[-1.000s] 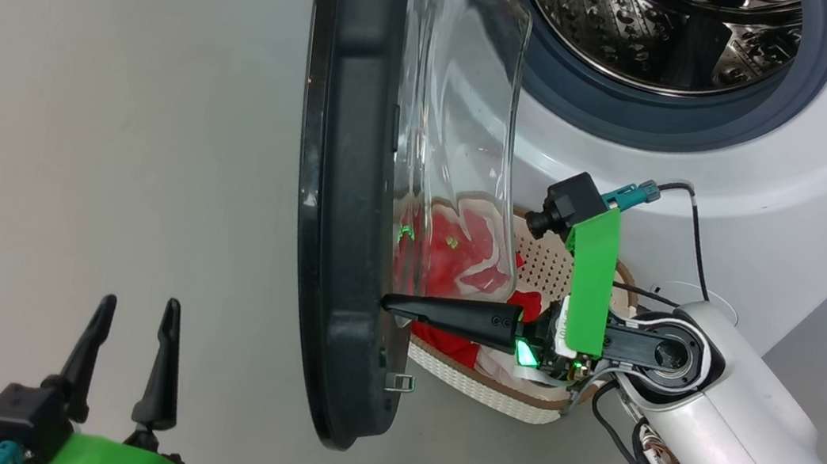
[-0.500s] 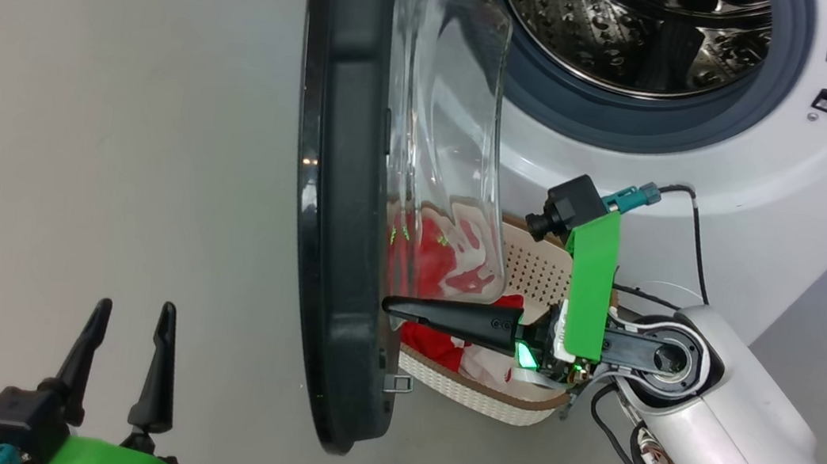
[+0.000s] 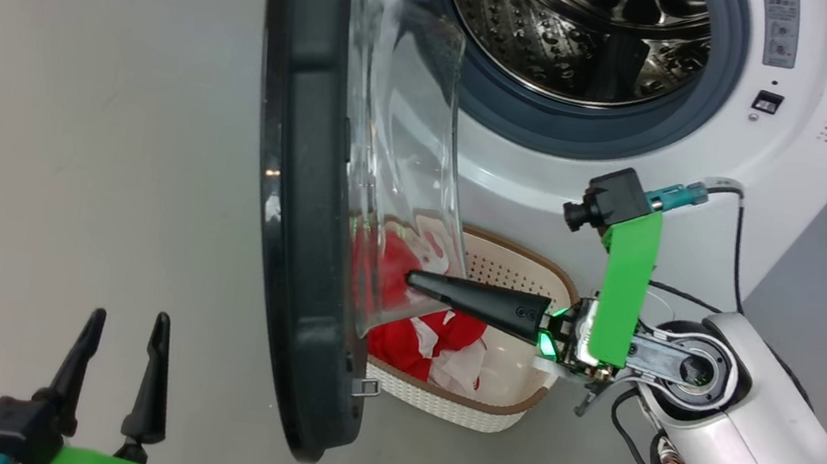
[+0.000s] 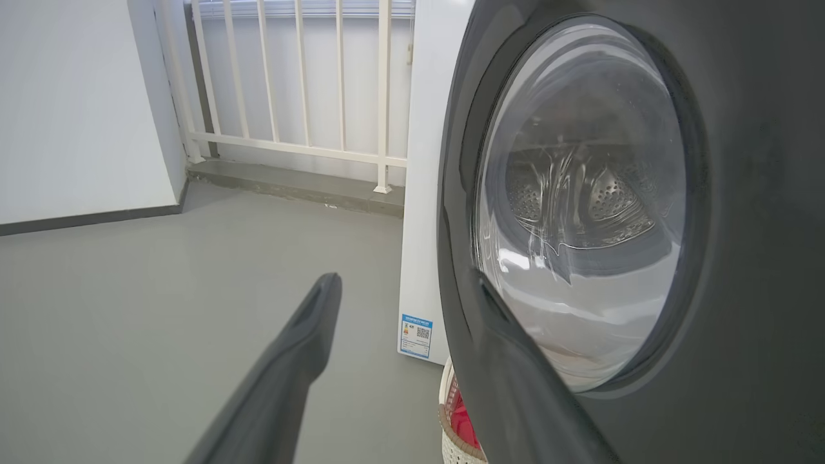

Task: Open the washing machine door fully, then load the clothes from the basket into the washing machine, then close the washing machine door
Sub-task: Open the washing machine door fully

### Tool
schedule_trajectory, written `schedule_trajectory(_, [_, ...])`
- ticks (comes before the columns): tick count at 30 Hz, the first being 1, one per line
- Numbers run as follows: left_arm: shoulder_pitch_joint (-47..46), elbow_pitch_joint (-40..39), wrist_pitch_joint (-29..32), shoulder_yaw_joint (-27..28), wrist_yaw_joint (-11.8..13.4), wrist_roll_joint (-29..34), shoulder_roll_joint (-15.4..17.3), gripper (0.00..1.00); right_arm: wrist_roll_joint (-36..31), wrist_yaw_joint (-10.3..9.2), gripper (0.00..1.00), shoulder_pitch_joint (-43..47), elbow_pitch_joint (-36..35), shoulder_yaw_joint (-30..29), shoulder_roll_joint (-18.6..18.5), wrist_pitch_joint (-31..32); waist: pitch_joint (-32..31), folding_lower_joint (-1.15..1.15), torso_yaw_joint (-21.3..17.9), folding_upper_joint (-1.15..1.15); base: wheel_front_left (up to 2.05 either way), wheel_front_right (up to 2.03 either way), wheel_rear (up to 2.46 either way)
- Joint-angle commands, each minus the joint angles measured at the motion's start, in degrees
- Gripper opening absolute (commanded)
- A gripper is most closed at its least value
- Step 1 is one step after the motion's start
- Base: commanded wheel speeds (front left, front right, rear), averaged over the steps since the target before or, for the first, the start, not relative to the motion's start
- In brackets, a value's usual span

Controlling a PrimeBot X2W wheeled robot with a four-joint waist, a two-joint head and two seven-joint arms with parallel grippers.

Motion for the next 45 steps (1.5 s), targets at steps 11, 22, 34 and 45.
schedule_trajectory(11, [-0.21, -2.05, -0.46, 3.92, -0.35, 0.09, 1.04, 1.0, -9.98, 0.1, 1.0, 6.46, -13.9, -4.5, -2.58, -10.41, 0.24, 0.0, -4.43, 0.0, 0.0, 0.0, 0.0])
schedule_trajectory(22, [0.62, -2.81, -0.46, 6.17, -0.72, 0.63, 1.04, 1.0, -23.72, 0.1, 1.0, 11.73, -21.45, -4.33, -8.58, -28.4, 0.12, 0.0, -8.36, 0.0, 0.0, 0.0, 0.0])
schedule_trajectory(34, [1.56, -3.15, -0.46, 6.16, -0.83, 0.49, 1.04, 1.0, -41.6, 0.1, 1.0, 16.41, -16.15, 5.17, -17.44, -59.49, 0.05, 0.0, -8.58, 0.0, 0.0, 0.0, 0.0])
schedule_trajectory(45, [2.15, -3.42, -0.46, 6.05, -0.68, 0.25, 1.04, 1.0, -52.94, 0.1, 1.0, 21.36, -8.88, -1.66, -12.1, -62.27, -0.36, 0.0, -7.61, 0.0, 0.0, 0.0, 0.0])
